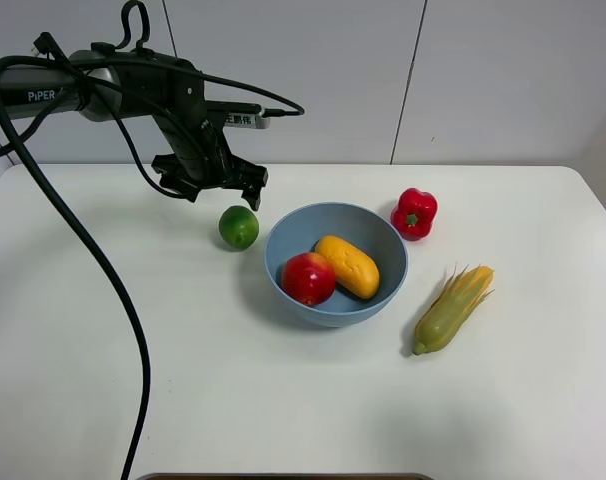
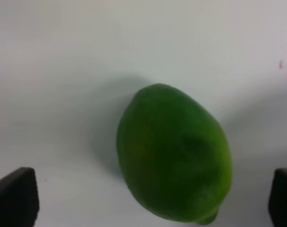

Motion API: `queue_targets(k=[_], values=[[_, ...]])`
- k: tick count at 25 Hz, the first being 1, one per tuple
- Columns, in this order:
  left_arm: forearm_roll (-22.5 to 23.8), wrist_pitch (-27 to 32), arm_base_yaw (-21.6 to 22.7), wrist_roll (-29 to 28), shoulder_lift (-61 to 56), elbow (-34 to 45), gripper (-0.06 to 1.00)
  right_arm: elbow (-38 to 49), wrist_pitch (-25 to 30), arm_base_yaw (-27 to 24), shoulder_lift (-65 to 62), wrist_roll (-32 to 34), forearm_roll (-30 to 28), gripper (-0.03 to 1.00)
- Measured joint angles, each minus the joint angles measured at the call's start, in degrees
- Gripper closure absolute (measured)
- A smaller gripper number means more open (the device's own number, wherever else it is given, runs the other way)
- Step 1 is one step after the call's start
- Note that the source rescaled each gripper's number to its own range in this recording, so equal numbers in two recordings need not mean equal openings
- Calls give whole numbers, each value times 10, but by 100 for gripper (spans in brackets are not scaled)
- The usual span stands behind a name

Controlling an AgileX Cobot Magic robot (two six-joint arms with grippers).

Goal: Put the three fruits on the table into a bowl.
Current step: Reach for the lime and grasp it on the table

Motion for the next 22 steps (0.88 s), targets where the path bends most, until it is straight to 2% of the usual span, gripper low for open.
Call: queue_targets(k=[6,14,22], values=[[-29,-4,0,0,11,-4,-3,0,0,0,0,0,0,22],[-36,-5,0,0,42,-4,-3,0,0,0,0,0,0,22],[-36,-37,0,0,60,-4,-3,0,0,0,0,0,0,22]])
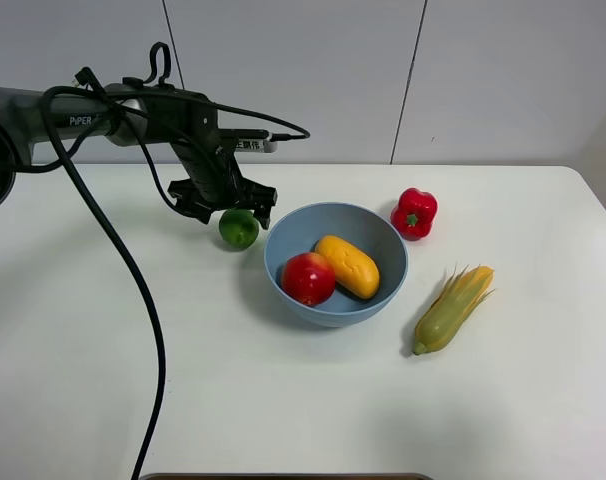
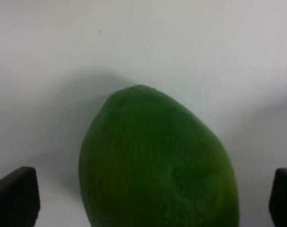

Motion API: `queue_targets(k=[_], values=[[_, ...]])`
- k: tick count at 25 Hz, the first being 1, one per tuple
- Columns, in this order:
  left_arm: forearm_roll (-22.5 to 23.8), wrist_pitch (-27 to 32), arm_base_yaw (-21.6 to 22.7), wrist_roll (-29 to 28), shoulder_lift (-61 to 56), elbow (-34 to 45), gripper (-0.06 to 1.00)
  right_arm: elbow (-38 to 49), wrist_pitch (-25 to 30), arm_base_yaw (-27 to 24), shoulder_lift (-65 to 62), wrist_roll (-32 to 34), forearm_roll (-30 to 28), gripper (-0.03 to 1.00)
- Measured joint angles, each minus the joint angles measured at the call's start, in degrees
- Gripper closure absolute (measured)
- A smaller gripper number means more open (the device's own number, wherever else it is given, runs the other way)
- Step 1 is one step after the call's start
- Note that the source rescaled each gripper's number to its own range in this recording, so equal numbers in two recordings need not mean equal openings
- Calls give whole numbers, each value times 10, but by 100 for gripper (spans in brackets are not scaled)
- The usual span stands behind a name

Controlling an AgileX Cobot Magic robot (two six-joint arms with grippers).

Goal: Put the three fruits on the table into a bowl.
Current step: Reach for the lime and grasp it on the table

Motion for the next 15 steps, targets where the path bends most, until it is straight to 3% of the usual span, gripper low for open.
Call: queue_targets(k=[15], values=[[0,-31,0,0,36,0,-3,0,0,0,0,0,0,22]])
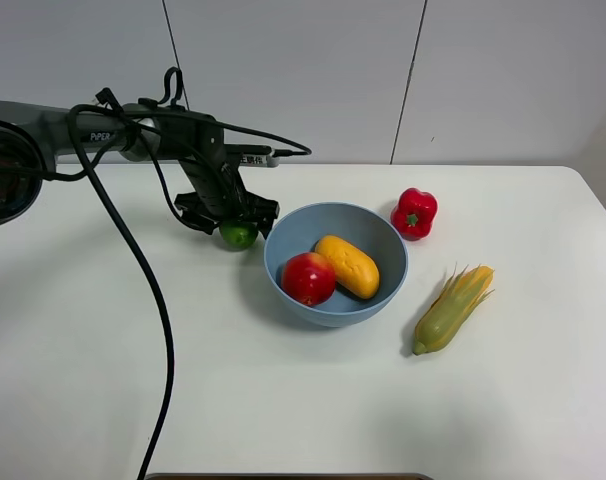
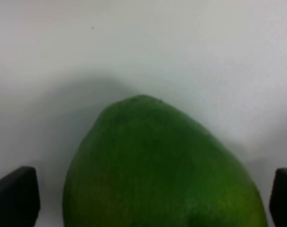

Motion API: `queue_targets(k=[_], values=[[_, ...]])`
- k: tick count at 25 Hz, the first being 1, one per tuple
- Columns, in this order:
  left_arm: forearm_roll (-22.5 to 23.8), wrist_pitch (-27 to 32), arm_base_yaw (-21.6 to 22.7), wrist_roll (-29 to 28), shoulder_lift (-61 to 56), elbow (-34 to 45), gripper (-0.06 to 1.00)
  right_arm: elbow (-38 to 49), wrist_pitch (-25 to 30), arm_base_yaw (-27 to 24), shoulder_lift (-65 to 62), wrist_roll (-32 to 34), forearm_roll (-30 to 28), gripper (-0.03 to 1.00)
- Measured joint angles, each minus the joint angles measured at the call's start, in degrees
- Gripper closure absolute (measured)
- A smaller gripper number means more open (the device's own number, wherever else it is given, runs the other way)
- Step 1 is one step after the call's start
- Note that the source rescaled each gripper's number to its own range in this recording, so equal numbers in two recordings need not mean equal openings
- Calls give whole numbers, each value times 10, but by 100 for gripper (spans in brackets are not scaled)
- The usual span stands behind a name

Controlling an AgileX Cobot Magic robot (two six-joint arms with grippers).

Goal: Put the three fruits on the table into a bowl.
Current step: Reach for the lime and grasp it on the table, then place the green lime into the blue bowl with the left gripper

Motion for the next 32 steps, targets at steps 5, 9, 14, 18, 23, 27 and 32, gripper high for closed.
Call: queue_targets(k=[5,9,14,18,23,27,32], values=[[1,-1,0,0,3,0,-3,0,0,0,0,0,0,22],[2,-1,0,0,4,0,-3,0,0,0,0,0,0,22],[10,-6,0,0,4,0,12,0,0,0,0,0,0,22],[11,-6,0,0,4,0,52,0,0,0,0,0,0,22],[11,-6,0,0,4,0,92,0,0,0,0,0,0,22],[11,-6,0,0,4,0,94,0,0,0,0,0,0,22],[11,-6,0,0,4,0,94,0,0,0,0,0,0,22]])
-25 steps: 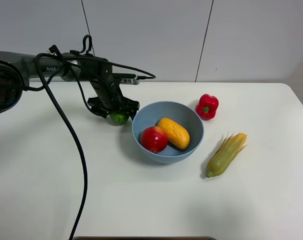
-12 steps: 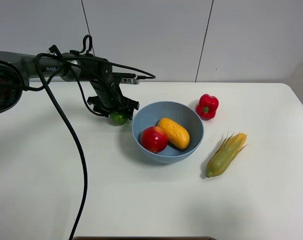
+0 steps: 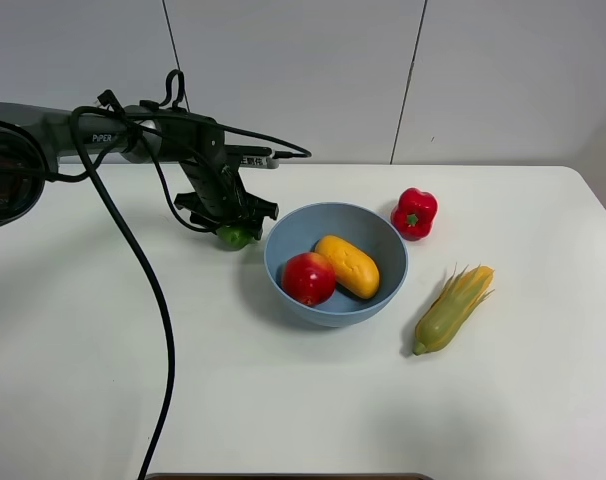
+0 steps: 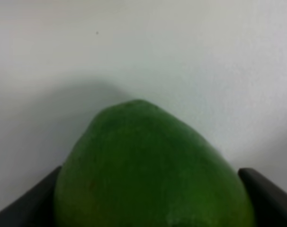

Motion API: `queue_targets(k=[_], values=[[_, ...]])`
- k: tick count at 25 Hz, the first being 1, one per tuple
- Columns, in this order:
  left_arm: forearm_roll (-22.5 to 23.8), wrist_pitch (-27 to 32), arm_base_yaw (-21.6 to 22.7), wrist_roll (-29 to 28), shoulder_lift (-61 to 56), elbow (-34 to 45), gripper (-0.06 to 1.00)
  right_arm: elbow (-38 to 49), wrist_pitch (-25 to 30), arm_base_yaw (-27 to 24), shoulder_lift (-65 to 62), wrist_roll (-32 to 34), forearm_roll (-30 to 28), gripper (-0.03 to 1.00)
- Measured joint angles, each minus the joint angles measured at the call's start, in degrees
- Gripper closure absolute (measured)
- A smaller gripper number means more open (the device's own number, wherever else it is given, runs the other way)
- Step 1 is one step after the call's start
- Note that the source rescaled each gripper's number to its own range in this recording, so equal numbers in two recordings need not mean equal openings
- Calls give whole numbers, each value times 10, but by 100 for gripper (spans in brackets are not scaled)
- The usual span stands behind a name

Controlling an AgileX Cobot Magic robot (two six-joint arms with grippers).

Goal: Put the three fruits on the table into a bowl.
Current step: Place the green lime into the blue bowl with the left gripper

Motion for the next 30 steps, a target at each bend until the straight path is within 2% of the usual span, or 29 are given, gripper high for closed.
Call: queue_targets(k=[8,16,22,30], values=[[0,6,0,0,-1,0,94,0,0,0,0,0,0,22],[29,15,0,0,-37,0,94,0,0,0,0,0,0,22],[48,50,0,0,-76,0,94,0,0,0,0,0,0,22],[49,119,0,0,-138,0,94,0,0,0,0,0,0,22]])
